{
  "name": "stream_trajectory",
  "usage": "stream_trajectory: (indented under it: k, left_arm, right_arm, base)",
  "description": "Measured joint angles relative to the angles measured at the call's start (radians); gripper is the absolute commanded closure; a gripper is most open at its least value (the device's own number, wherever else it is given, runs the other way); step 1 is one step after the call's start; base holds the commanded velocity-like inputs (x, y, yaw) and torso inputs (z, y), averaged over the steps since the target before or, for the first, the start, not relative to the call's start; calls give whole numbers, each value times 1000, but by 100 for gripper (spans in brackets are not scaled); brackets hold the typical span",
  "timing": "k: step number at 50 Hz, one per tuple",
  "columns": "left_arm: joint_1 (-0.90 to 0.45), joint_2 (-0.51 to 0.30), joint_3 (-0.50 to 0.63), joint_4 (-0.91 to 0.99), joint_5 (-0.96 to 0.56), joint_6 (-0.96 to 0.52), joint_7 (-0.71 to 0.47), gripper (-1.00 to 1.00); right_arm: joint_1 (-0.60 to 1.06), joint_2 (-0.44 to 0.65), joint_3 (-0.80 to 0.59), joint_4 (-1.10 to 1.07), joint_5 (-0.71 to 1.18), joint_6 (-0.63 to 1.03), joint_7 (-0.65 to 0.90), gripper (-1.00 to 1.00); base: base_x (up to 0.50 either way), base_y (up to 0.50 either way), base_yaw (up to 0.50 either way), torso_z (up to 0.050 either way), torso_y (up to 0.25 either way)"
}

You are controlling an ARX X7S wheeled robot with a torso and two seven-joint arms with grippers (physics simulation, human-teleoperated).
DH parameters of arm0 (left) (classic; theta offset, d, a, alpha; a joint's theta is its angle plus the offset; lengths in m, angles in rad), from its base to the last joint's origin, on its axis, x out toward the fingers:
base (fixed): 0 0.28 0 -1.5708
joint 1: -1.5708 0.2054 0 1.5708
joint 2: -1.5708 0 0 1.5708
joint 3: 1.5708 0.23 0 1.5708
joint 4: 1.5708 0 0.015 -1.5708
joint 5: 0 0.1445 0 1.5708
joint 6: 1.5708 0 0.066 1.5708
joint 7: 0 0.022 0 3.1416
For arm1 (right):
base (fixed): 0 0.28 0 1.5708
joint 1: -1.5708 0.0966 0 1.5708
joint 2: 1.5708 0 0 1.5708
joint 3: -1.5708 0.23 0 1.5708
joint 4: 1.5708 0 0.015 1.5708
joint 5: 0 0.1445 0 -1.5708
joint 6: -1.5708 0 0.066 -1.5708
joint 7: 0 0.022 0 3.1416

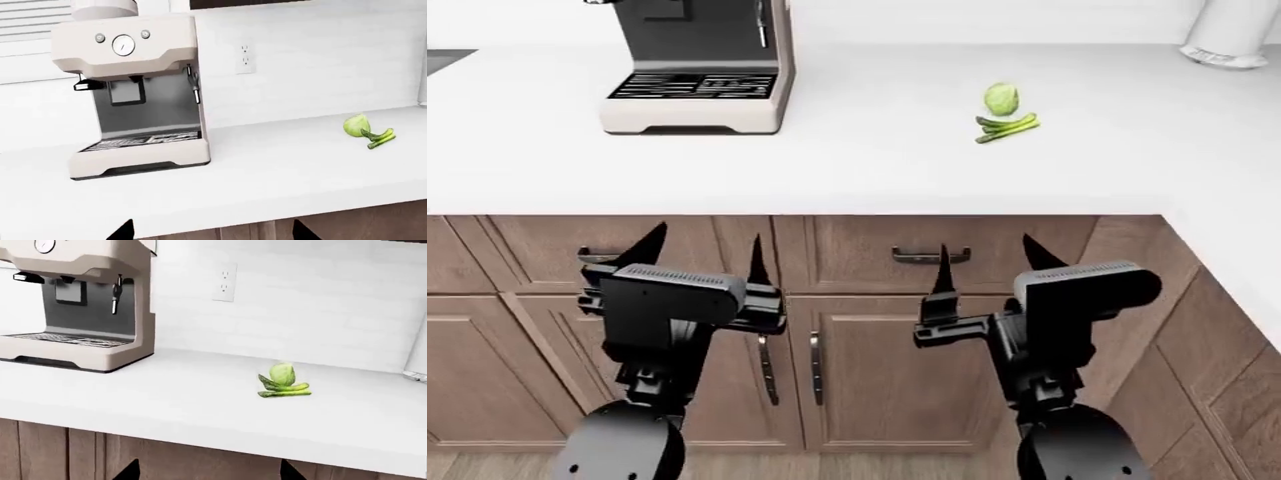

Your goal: Pick the brussel sprout, asparagus from the counter and place them in the cabinet. Then close the cabinet.

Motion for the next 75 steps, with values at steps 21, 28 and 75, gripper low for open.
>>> stream_trajectory:
  k: [21, 28, 75]
  left_arm:
    - [-51, -21, -29, 95, -77, -57, 20, -100]
    - [-49, -25, -26, 101, -90, -59, 19, -100]
    - [-326, -122, -3, 159, -242, -477, 83, -100]
  right_arm:
    - [63, 24, -2, -122, 28, 120, 12, -100]
    - [64, 29, -4, -130, 33, 124, 17, -100]
    - [418, 93, 78, -225, 249, 658, -82, -100]
  base:
    - [500, -84, 0, 44, 0]
    - [500, -82, 0, 50, 0]
    - [262, -144, 0, 21, 0]
